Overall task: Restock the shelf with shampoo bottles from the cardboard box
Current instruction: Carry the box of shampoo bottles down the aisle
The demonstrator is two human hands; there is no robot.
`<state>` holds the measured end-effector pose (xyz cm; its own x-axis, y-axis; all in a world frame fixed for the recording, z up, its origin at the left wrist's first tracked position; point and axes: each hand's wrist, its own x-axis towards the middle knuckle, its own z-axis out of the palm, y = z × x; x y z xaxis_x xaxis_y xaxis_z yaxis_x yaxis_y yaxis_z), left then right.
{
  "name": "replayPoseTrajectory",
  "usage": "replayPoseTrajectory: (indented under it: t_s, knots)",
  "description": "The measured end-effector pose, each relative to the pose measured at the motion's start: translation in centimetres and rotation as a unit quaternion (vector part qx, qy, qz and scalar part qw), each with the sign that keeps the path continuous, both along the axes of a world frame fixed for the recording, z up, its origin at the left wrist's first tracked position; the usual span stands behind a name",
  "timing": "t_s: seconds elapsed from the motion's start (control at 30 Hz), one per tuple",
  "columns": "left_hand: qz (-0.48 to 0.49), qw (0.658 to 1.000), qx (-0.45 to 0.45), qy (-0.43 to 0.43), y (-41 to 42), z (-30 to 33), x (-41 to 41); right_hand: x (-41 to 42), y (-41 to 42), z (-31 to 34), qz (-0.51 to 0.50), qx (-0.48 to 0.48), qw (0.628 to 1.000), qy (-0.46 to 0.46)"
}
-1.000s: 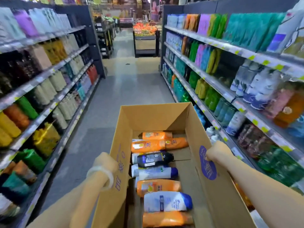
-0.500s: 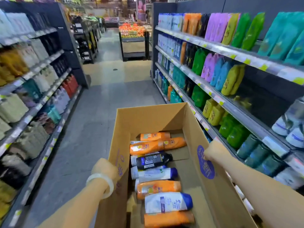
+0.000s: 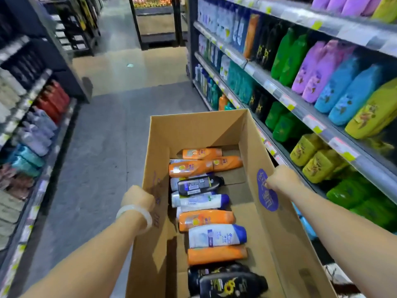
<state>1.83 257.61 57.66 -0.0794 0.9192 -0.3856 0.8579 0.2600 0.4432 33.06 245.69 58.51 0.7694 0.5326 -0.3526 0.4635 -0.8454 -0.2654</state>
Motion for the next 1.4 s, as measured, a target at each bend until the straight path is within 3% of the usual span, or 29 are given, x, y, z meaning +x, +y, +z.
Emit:
replayPoseTrajectory:
  t_s: [0.3, 0.67, 1.1, 1.23, 1.4]
  knots:
    - [0.057, 0.997, -0.03, -0.039, 13.2, -9.4, 10.8, 11.0, 16.0, -10.2, 0.01, -0.007, 0.999, 0.049]
    - [0.12, 0.986, -0.078, -0.084, 24.5, -32.5, 21.0, 20.4, 28.2, -31.5, 0.003, -0.038, 0.999, 0.017]
    - [0.104, 0.991, -0.081, -0.029, 27.0, -58.3, 26.7, 25.2, 29.9, -58.0, -0.046, -0.059, 0.997, 0.033]
    - [0.094, 0.992, -0.08, 0.006, 25.6, -62.5, 27.7, 25.4, 29.3, -62.7, -0.118, -0.039, 0.992, 0.005]
    - [0.088, 0.991, -0.095, 0.039, 25.8, -62.1, 27.5, 25.1, 29.3, -62.2, -0.106, -0.067, 0.992, 0.01]
